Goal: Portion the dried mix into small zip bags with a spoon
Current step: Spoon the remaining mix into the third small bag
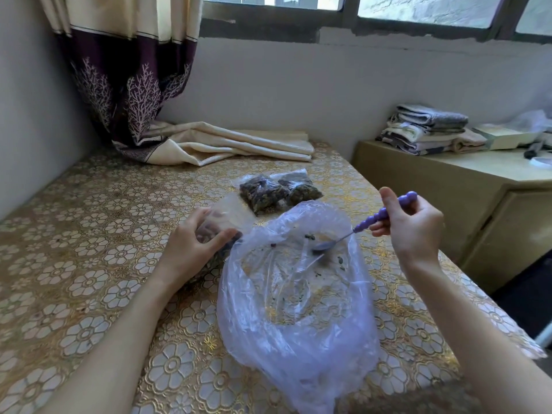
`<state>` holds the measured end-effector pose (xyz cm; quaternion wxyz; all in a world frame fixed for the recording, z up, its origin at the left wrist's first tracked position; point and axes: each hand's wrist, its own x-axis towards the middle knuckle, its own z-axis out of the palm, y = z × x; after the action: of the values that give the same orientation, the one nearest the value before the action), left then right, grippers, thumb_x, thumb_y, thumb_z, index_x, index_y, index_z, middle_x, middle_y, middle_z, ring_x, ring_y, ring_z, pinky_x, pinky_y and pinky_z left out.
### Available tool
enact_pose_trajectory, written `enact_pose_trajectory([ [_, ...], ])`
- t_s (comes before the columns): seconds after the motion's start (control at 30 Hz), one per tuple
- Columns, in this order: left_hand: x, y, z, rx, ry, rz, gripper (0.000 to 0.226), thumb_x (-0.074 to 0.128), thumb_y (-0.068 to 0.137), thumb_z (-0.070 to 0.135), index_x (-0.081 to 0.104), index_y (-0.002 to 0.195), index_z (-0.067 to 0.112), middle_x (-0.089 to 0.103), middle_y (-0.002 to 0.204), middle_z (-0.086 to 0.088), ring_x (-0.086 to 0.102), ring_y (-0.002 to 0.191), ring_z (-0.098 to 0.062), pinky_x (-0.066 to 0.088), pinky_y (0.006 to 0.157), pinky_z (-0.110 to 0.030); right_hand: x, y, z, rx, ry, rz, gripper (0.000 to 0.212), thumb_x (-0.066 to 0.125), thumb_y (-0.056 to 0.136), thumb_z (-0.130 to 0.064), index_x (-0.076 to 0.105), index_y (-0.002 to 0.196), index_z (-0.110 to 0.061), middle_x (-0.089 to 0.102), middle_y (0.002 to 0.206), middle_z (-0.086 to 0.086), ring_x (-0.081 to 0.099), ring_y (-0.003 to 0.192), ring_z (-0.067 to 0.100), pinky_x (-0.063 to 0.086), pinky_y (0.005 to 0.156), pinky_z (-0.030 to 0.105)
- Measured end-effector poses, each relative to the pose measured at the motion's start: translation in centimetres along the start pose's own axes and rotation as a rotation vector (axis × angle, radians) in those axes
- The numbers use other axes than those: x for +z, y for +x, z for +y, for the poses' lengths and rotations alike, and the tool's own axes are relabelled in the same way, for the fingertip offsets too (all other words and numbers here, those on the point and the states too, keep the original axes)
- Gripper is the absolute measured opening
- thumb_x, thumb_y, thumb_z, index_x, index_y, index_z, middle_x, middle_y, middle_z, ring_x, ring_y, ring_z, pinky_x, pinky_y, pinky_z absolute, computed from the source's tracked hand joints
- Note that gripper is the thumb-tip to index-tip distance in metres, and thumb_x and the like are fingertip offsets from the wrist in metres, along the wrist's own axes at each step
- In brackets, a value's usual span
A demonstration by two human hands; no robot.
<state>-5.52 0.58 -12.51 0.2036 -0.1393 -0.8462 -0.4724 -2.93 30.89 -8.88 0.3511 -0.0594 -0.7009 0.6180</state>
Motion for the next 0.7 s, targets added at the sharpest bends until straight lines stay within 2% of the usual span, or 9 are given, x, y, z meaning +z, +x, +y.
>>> enact_pose_trajectory([
  [0.17,0.0,0.1,-0.1,-0.007,-0.004,-0.006,0.049,0.063,0.069,0.047,0.057,0.107,0.017,0.065,0.096,-0.005,0.063,0.083,-0.011,0.046,0.057,-0.008,0.6,0.2,0.3,-0.017,-0.017,0.044,0.027,0.062,0.089,-0.027,0.05,0.07,-0.014,0.06,0.055,0.004,0.06,0.04,0.012,0.052,0.043,0.026],
  [0.33,0.0,0.1,-0.2,-0.003,0.0,-0.003,0.042,0.064,0.069,0.046,0.055,0.104,0.023,0.065,0.096,-0.005,0.063,0.082,-0.009,0.046,0.057,-0.008,1.6,0.3,0.7,0.043,0.024,0.065,0.029,0.062,0.09,-0.027,0.05,0.068,-0.013,0.06,0.057,0.008,0.06,0.039,0.01,0.051,0.041,0.022],
  [0.43,0.0,0.1,-0.2,-0.006,-0.003,-0.004,0.042,0.064,0.069,0.046,0.055,0.104,0.023,0.065,0.096,-0.005,0.063,0.081,-0.009,0.046,0.057,-0.007,1.7,0.4,1.5,0.129,0.075,0.061,0.028,0.061,0.091,-0.023,0.05,0.067,-0.012,0.061,0.054,0.006,0.061,0.041,0.011,0.051,0.042,0.021],
  [0.6,0.0,0.0,0.0,-0.001,0.005,-0.002,0.044,0.063,0.067,0.049,0.055,0.103,0.025,0.064,0.091,0.004,0.061,0.077,-0.004,0.043,0.055,-0.006,1.3,0.5,3.0,0.384,0.204,0.042,0.026,0.06,0.091,-0.02,0.056,0.07,-0.006,0.063,0.052,0.005,0.063,0.044,0.012,0.053,0.047,0.019],
  [0.7,-0.1,0.0,0.0,-0.007,0.019,0.003,0.045,0.064,0.067,0.049,0.055,0.103,0.024,0.063,0.091,0.006,0.06,0.078,-0.005,0.041,0.056,-0.005,0.7,0.4,3.3,0.414,0.215,0.038,0.025,0.059,0.092,-0.021,0.056,0.073,-0.006,0.063,0.05,0.003,0.063,0.044,0.012,0.052,0.046,0.018],
])
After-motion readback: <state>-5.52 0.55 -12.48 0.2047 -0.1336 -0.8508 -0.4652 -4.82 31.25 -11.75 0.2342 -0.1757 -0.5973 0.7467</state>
